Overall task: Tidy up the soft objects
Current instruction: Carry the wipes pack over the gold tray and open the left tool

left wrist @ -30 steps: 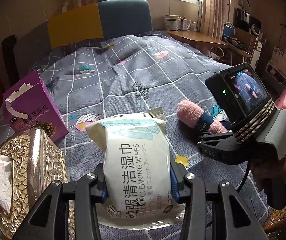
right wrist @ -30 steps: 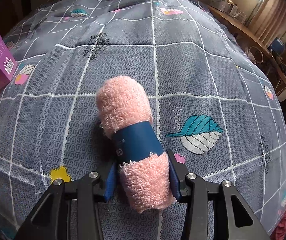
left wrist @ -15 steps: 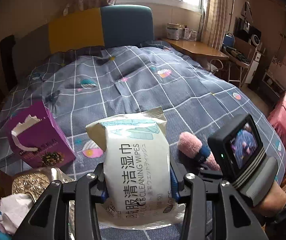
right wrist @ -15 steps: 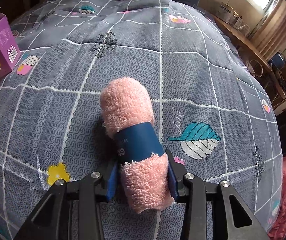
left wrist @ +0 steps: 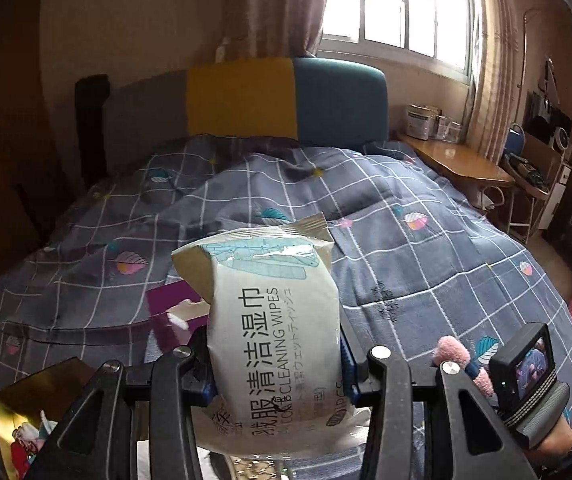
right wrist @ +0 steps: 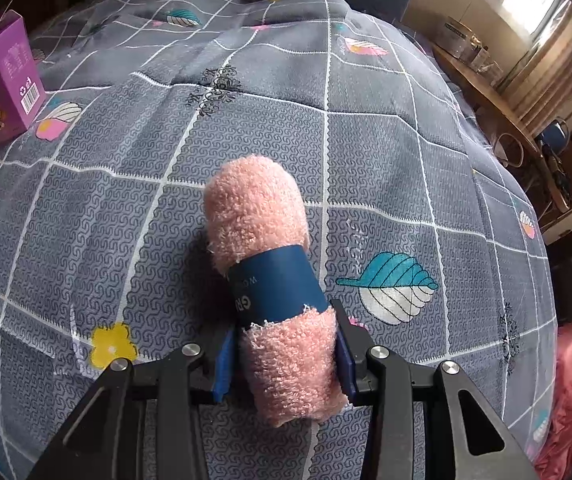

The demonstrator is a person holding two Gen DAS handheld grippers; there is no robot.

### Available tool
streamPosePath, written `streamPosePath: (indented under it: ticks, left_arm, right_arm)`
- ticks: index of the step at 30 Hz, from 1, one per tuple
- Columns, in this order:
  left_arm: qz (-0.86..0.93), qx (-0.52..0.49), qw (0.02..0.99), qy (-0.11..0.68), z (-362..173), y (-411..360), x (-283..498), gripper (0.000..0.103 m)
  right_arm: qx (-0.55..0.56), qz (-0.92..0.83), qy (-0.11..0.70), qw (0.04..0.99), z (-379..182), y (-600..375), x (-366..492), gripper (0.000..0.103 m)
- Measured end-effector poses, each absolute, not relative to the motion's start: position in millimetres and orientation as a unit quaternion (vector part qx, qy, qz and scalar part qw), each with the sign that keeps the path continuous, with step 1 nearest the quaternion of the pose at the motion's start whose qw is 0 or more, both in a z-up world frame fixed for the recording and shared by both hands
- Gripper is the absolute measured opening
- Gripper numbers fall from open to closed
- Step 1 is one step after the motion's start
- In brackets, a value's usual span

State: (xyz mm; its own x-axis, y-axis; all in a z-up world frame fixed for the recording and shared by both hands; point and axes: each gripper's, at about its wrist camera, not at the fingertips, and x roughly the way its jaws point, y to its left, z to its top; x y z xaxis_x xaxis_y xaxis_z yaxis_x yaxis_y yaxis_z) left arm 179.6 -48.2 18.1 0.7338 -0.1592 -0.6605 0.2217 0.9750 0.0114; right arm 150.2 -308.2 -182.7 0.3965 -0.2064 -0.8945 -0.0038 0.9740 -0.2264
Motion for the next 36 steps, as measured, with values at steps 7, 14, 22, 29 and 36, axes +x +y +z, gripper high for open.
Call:
streamPosePath:
  ticks: [7,14,22,29,36]
  left_arm:
    - [-0.062,0.033,0.933,0.354,8,-4,167,0.045]
    - [-0.036,0.025,0.935,0.353,1,38,143,0.045]
    - [-0.002,0.016,0.937,0.349,-7,76,116,0.046]
    - [0.019,-0.004,0.934,0.357,-17,104,102,0.046]
    - [0.042,-0.030,0.925,0.376,-37,139,89,0.046]
  right_arm:
    - [-0.102,-0.061,0.543,0.831,-181,-303,146,0.043]
    - [-0.112,-0.059,0.540,0.832,-178,-297,141,0.043]
    - [-0.119,-0.059,0.536,0.833,-176,-294,137,0.043]
    - [-0.127,-0.058,0.532,0.835,-174,-291,133,0.043]
    - [-0.131,-0.056,0.530,0.836,-173,-292,132,0.043]
